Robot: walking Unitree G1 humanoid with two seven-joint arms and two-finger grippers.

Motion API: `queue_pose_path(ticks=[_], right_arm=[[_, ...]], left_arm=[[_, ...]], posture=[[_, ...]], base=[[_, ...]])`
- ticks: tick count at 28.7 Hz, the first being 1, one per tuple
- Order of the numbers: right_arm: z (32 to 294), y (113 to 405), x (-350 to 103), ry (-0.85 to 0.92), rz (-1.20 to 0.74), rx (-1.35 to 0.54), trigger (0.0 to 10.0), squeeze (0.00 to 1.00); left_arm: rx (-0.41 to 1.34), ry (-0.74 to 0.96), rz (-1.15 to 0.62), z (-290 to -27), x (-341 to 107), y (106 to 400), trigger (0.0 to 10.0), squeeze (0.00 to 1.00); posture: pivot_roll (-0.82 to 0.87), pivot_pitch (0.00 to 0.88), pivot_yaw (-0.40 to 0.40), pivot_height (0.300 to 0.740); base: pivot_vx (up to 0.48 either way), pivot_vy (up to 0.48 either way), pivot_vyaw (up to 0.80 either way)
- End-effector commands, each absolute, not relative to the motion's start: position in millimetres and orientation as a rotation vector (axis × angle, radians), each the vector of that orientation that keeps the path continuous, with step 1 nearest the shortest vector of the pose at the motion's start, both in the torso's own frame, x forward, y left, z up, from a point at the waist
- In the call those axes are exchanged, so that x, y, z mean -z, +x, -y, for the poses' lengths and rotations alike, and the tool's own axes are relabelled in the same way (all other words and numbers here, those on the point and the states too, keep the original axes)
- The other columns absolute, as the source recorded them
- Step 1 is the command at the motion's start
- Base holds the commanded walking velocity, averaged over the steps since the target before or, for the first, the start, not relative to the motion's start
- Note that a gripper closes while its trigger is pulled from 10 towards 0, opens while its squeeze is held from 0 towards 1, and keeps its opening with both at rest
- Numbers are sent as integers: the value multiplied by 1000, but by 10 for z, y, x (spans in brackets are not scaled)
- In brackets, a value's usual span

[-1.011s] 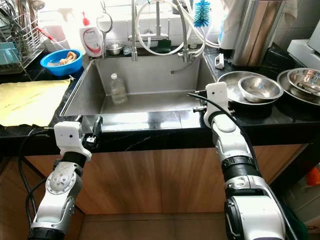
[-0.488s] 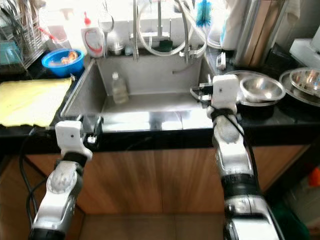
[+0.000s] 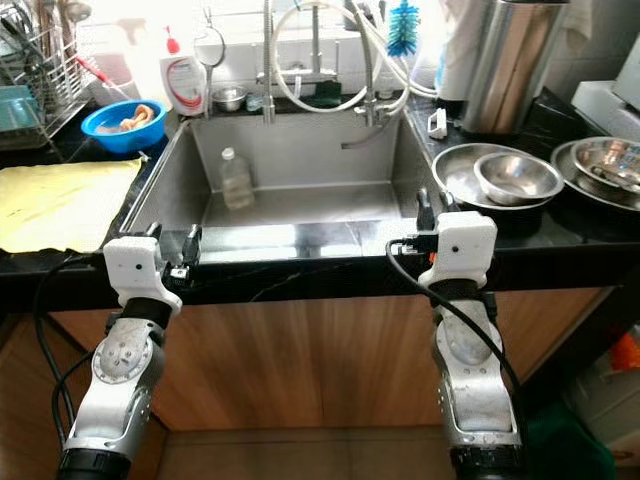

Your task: Kitchen organization

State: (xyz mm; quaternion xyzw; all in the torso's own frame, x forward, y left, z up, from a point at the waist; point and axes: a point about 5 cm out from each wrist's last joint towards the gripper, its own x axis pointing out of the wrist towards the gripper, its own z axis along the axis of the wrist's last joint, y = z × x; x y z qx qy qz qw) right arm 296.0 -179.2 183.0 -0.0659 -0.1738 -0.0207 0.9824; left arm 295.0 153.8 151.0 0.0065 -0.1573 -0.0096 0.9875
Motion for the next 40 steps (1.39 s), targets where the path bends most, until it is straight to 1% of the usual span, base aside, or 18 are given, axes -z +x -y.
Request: queue_pose_path(ticks=[1,6,11,13,15,32,39,40], right_arm=[[1756,2930,-1813,-119,340,42,10000,0],[1702,2952,-1887,-105,367,50,10000,0],[1685,2948,-1918,-98,371,55,10000,0],[1682,2949,-1930,-75,372,50,10000,0],[1678,2946,-1955,-89,392,50,10000,0],[1691,3038,-2068,-110,396,60,10000,0],[1692,3061,-2118,-127,393,62,10000,0],[1706,3060,-2111,-142,369,73,10000,0]], left_arm=[[13,-3,315,-1550,-1511,2942,10000,0],[39,8,331,-1502,-1537,2960,10000,0],[39,6,336,-1502,-1542,2972,10000,0],[39,1,337,-1496,-1538,2968,10000,0],[41,0,337,-1495,-1538,2970,10000,0],[33,4,355,-1498,-1602,3038,10000,0],[32,1,355,-1487,-1602,3055,10000,0],[31,1,353,-1491,-1598,3053,10000,0]], posture=[[-142,0,73,740],[-146,0,72,740],[-153,0,75,740],[-158,0,77,740],[-164,0,79,740],[-153,0,61,740],[-154,0,57,740],[-156,0,57,740]], base=[[0,0,0],[0,0,0],[256,0,0],[307,0,-800],[322,0,-406],[350,0,0],[0,0,0],[0,0,0]])
